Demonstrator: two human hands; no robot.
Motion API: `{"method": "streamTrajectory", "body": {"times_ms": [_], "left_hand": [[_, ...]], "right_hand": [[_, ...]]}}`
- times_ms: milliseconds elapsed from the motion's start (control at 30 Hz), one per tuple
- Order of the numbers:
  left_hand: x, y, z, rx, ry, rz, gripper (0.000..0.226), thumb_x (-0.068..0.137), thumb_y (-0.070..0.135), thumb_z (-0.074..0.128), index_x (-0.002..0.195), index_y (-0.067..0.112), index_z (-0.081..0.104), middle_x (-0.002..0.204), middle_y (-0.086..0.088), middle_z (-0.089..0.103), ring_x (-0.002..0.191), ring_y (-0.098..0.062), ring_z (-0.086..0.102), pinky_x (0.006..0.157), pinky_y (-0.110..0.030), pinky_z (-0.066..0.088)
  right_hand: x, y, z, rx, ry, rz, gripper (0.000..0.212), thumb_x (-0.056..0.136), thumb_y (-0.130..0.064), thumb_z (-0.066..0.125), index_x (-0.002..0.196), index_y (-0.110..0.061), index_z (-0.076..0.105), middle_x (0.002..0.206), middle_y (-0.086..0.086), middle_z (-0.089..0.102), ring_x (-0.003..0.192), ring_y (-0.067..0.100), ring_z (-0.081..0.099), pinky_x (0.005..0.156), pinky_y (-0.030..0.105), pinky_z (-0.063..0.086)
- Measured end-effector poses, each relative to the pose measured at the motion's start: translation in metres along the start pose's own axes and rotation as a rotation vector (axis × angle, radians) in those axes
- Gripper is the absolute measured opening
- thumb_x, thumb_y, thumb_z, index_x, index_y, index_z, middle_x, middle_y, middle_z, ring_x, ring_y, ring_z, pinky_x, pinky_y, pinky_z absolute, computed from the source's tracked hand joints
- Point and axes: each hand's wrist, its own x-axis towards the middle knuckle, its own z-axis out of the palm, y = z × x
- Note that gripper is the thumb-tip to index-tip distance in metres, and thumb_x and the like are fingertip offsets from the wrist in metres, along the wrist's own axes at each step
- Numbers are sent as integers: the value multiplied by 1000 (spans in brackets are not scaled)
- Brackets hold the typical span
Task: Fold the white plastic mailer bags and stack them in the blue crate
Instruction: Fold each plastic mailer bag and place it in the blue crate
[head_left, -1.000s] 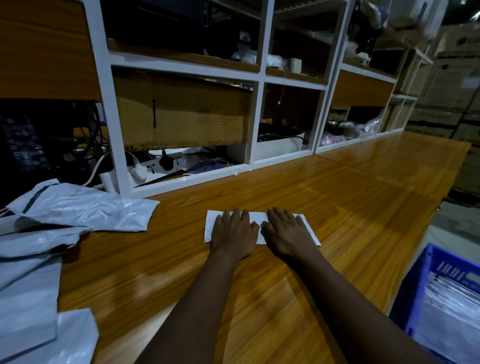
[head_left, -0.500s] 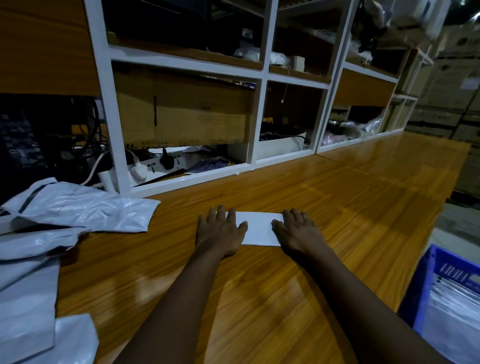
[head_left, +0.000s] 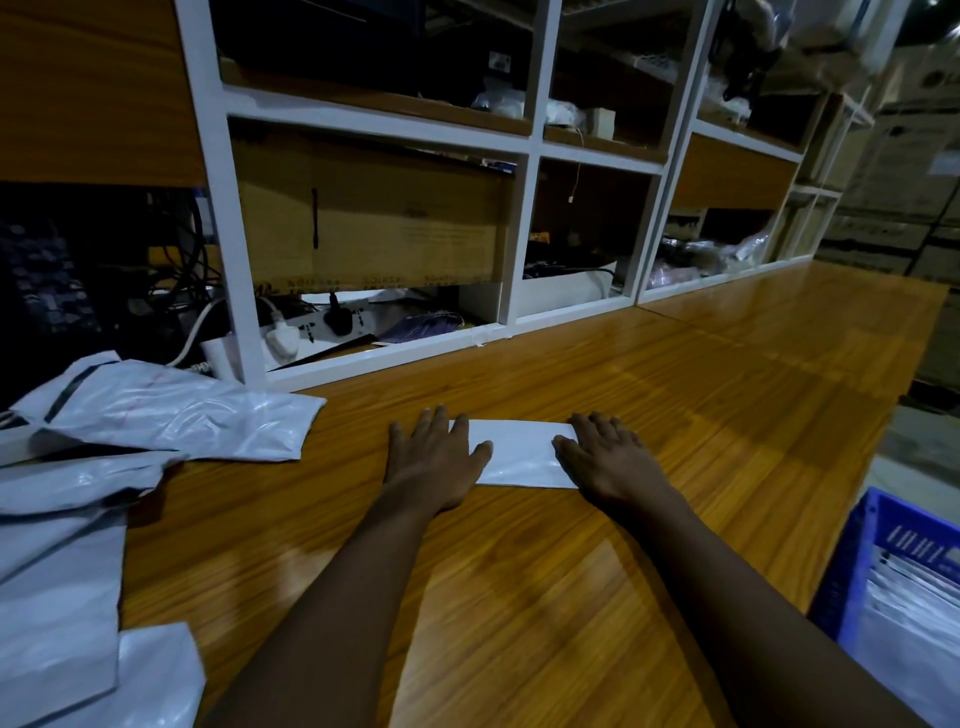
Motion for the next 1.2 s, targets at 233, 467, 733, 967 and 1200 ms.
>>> {"method": "streamTrajectory", "body": {"times_ms": [233,467,733,967,1200], "left_hand": [[-7,13,-6,75,170,144,58,104,50,26,156,23,22,164,-2,18,152,-23,11,120,-56,-1],[-10,21,-7,9,209,286,52,106,42,32,154,21,30,161,0,28,148,-18,23,121,-50,6],[-7,21,1,-79,154,287,51,105,41,35,153,23,32,161,0,27,148,-18,22,121,-48,12],[-1,22,5,-47,7,239,60,105,51,26,158,29,10,166,0,6,152,-25,2,122,-52,3],[-5,12,6,33,-53,155,73,95,70,18,156,38,-5,165,-1,-10,151,-30,-10,120,-53,-6]], "right_hand": [[-8,-8,-9,-66,76,-32,53,99,-56,15,136,-27,41,145,23,47,132,54,40,100,74,33],[-12,-24,-24,213,147,-61,59,101,-53,40,149,-20,39,160,6,31,149,27,21,119,47,16],[-19,-34,-33,262,104,-86,50,102,-44,47,142,-15,47,147,7,49,139,28,35,111,39,26],[-12,-29,-25,170,113,-126,63,99,-54,46,150,-18,38,157,3,38,145,23,30,116,34,20],[0,-19,-15,87,21,-73,77,92,-74,33,155,-29,26,163,0,24,148,30,21,120,53,17]]}}
